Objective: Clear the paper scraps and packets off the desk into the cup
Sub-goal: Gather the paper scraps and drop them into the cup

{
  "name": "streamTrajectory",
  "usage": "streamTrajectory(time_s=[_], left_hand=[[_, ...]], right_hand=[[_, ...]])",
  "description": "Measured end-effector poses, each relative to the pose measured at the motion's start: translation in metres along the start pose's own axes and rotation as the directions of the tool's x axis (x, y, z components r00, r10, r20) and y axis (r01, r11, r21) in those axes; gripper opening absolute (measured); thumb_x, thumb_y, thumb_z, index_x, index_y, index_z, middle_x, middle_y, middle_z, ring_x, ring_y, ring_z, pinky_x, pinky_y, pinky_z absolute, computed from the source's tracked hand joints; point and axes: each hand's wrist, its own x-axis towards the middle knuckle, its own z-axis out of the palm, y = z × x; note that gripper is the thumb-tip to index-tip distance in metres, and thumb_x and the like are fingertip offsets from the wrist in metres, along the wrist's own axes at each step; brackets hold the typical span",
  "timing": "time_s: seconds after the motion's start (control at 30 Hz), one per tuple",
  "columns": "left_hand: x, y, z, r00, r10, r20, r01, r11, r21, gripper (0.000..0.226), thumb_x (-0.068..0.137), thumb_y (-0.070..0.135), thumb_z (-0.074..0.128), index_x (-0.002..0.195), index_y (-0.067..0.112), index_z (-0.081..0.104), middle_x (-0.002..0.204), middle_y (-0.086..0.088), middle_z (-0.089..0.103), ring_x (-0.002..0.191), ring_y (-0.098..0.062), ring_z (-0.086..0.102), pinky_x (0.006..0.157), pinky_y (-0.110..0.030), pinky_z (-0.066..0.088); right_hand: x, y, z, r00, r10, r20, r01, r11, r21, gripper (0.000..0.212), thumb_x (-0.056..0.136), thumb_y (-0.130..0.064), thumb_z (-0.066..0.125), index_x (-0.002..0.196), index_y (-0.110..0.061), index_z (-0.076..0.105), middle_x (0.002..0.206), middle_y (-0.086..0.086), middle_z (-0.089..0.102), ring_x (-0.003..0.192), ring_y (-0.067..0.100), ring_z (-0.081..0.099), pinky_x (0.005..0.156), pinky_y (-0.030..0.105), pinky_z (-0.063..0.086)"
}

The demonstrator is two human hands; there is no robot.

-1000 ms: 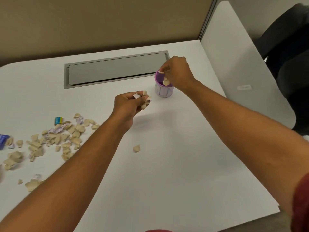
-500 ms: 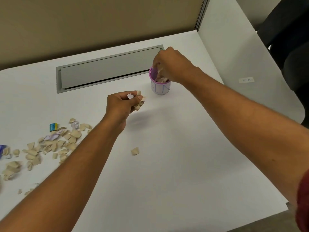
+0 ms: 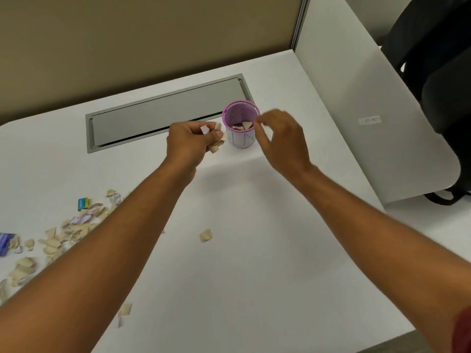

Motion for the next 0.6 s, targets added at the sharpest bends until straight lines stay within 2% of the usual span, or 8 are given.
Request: streamTrajectory(time_s=[0.1, 0.17, 0.27, 0.37, 0.47, 0.53, 0.6], left_hand=[[0.015, 0.019, 0.017, 0.994, 0.109, 0.001, -0.108, 0.981, 0.16, 0.022, 0.089, 0.009, 0.081, 0.111, 0.007, 0.081, 0.096, -0.01, 0.079, 0.073, -0.016, 0.075, 0.069, -0.022, 0.061], [0.028, 0.03, 0.031, 0.98, 0.197, 0.019, -0.194, 0.936, 0.295, 0.023, 0.088, 0.011, 0.083, 0.11, 0.008, 0.082, 0.099, -0.008, 0.079, 0.076, -0.017, 0.074, 0.066, -0.02, 0.06], [0.048, 0.035, 0.052, 0.947, 0.303, 0.101, -0.312, 0.805, 0.505, 0.023, 0.087, 0.014, 0.084, 0.11, 0.009, 0.082, 0.105, -0.01, 0.079, 0.094, -0.026, 0.075, 0.083, -0.034, 0.065], [0.058, 0.034, 0.067, 0.903, 0.357, 0.24, -0.414, 0.572, 0.708, 0.028, 0.09, 0.018, 0.08, 0.117, 0.009, 0.079, 0.115, -0.012, 0.077, 0.106, -0.029, 0.072, 0.084, -0.029, 0.057], [0.061, 0.032, 0.073, 0.863, 0.338, 0.376, -0.487, 0.359, 0.796, 0.035, 0.09, 0.018, 0.081, 0.123, 0.008, 0.076, 0.123, -0.015, 0.074, 0.11, -0.034, 0.071, 0.088, -0.036, 0.056], [0.061, 0.034, 0.073, 0.844, 0.314, 0.435, -0.518, 0.263, 0.814, 0.038, 0.088, 0.018, 0.082, 0.124, 0.009, 0.075, 0.125, -0.016, 0.072, 0.11, -0.036, 0.069, 0.085, -0.037, 0.054], [0.061, 0.04, 0.072, 0.829, 0.316, 0.462, -0.536, 0.213, 0.817, 0.039, 0.089, 0.018, 0.081, 0.126, 0.011, 0.074, 0.126, -0.015, 0.071, 0.111, -0.036, 0.068, 0.08, -0.034, 0.048]], right_hand=[[-0.056, 0.02, 0.017, 0.997, -0.014, 0.081, 0.017, 0.999, -0.037, 0.019, 0.097, -0.014, 0.061, 0.107, -0.007, 0.075, 0.107, 0.009, 0.074, 0.1, 0.033, 0.068, 0.092, 0.039, 0.054], [-0.084, 0.03, 0.028, 0.974, 0.007, 0.225, 0.007, 0.998, -0.065, 0.033, 0.098, -0.021, 0.061, 0.127, -0.007, 0.069, 0.13, 0.012, 0.07, 0.122, 0.033, 0.065, 0.107, 0.044, 0.049], [-0.104, 0.031, 0.037, 0.888, 0.059, 0.457, 0.0, 0.992, -0.128, 0.058, 0.103, -0.043, 0.045, 0.153, -0.013, 0.047, 0.163, 0.01, 0.041, 0.153, 0.03, 0.035, 0.126, 0.053, 0.025], [-0.109, 0.029, 0.04, 0.858, 0.051, 0.511, 0.056, 0.98, -0.193, 0.064, 0.105, -0.051, 0.031, 0.161, -0.02, 0.033, 0.172, 0.006, 0.022, 0.16, 0.028, 0.016, 0.129, 0.053, 0.013], [-0.11, 0.03, 0.041, 0.854, 0.056, 0.517, 0.071, 0.973, -0.221, 0.065, 0.105, -0.054, 0.029, 0.163, -0.024, 0.026, 0.173, 0.004, 0.015, 0.161, 0.026, 0.01, 0.129, 0.051, 0.01], [-0.11, 0.031, 0.042, 0.852, 0.059, 0.52, 0.07, 0.972, -0.226, 0.065, 0.105, -0.054, 0.029, 0.163, -0.025, 0.025, 0.173, 0.003, 0.014, 0.161, 0.025, 0.009, 0.129, 0.052, 0.01], [-0.11, 0.031, 0.042, 0.852, 0.061, 0.519, 0.068, 0.972, -0.225, 0.065, 0.105, -0.054, 0.03, 0.163, -0.025, 0.025, 0.173, 0.003, 0.015, 0.161, 0.025, 0.009, 0.129, 0.051, 0.01]])
